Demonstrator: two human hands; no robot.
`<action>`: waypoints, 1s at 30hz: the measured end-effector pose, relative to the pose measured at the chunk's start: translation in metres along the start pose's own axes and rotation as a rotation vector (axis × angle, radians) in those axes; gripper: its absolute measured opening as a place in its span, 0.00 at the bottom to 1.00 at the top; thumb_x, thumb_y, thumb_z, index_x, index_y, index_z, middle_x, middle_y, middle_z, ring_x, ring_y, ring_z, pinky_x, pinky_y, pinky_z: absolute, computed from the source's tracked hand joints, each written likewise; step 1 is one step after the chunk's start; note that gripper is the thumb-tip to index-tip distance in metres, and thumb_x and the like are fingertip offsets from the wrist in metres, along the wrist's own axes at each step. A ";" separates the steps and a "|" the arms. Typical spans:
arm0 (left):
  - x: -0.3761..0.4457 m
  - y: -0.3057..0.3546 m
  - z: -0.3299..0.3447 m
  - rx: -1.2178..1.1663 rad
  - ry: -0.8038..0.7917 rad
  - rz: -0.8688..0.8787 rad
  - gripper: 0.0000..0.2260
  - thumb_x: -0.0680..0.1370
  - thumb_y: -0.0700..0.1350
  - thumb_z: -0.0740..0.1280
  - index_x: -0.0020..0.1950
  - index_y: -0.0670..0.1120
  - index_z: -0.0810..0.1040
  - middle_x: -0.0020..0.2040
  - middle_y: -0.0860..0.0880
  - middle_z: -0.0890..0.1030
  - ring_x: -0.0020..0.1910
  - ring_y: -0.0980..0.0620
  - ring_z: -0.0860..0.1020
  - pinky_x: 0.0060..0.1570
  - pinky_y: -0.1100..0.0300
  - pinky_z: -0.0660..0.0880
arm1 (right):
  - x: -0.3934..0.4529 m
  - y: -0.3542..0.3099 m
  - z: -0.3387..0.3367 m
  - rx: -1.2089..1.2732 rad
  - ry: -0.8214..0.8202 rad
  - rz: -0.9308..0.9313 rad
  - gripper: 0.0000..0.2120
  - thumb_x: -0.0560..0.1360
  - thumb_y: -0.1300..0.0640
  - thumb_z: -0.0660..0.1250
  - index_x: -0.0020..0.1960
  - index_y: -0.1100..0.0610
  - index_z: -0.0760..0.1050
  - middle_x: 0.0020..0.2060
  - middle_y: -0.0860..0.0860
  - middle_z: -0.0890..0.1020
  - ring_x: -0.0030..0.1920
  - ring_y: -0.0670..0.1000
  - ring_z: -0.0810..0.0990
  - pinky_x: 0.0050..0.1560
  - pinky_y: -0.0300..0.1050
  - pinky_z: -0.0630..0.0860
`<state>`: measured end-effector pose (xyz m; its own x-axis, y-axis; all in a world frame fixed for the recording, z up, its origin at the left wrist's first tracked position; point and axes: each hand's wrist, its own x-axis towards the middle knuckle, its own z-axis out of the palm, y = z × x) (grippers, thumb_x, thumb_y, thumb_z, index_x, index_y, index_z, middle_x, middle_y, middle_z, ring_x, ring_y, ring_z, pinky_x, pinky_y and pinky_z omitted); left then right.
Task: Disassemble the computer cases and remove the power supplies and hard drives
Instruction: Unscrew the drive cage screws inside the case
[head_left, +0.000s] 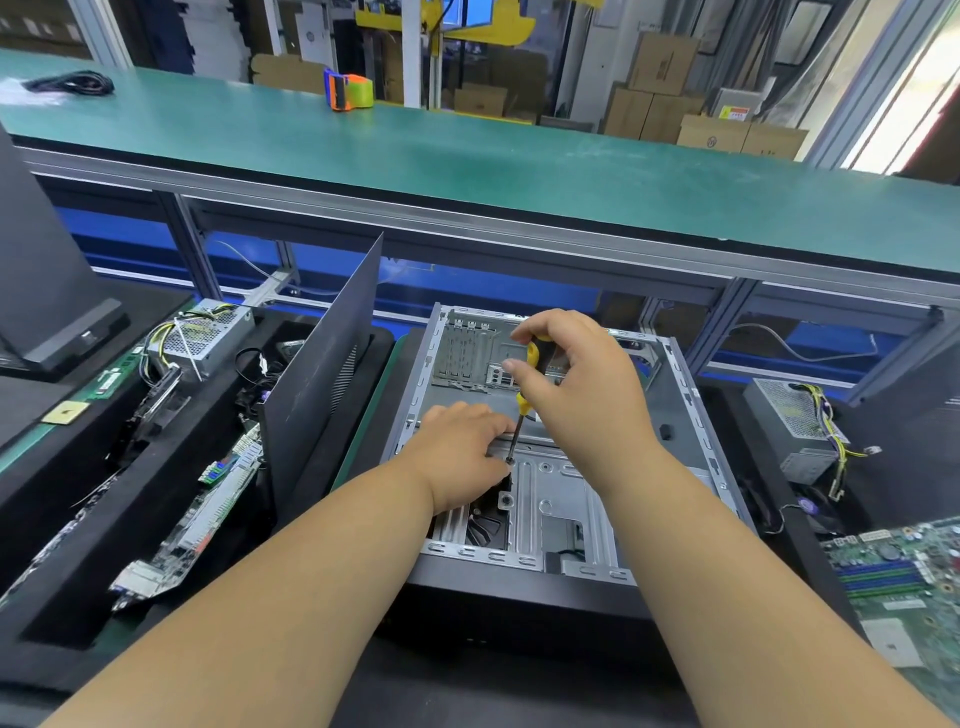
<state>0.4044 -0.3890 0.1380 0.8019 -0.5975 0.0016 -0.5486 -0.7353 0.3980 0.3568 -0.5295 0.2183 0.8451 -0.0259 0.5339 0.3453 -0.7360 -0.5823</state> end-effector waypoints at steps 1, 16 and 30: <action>0.000 0.000 0.000 -0.004 0.000 -0.002 0.09 0.77 0.49 0.63 0.56 0.55 0.73 0.47 0.54 0.71 0.51 0.50 0.67 0.53 0.54 0.61 | 0.000 0.000 0.000 0.004 0.006 0.009 0.09 0.73 0.58 0.73 0.51 0.50 0.78 0.43 0.43 0.78 0.46 0.45 0.75 0.51 0.45 0.75; 0.003 -0.002 0.002 0.006 0.019 0.002 0.16 0.77 0.49 0.63 0.65 0.55 0.73 0.48 0.56 0.68 0.51 0.53 0.64 0.51 0.57 0.56 | -0.003 0.005 -0.002 0.015 -0.049 0.064 0.20 0.76 0.67 0.66 0.62 0.47 0.74 0.53 0.43 0.75 0.50 0.46 0.77 0.53 0.50 0.77; 0.002 -0.002 0.003 0.013 0.033 0.004 0.06 0.76 0.48 0.63 0.49 0.57 0.68 0.43 0.56 0.67 0.47 0.52 0.64 0.46 0.56 0.55 | 0.000 0.007 -0.002 -0.057 -0.084 0.054 0.19 0.74 0.60 0.73 0.61 0.46 0.75 0.52 0.37 0.74 0.47 0.40 0.71 0.51 0.40 0.72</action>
<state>0.4060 -0.3897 0.1349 0.8069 -0.5897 0.0336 -0.5547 -0.7371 0.3860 0.3583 -0.5361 0.2153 0.8938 -0.0111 0.4483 0.2772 -0.7723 -0.5716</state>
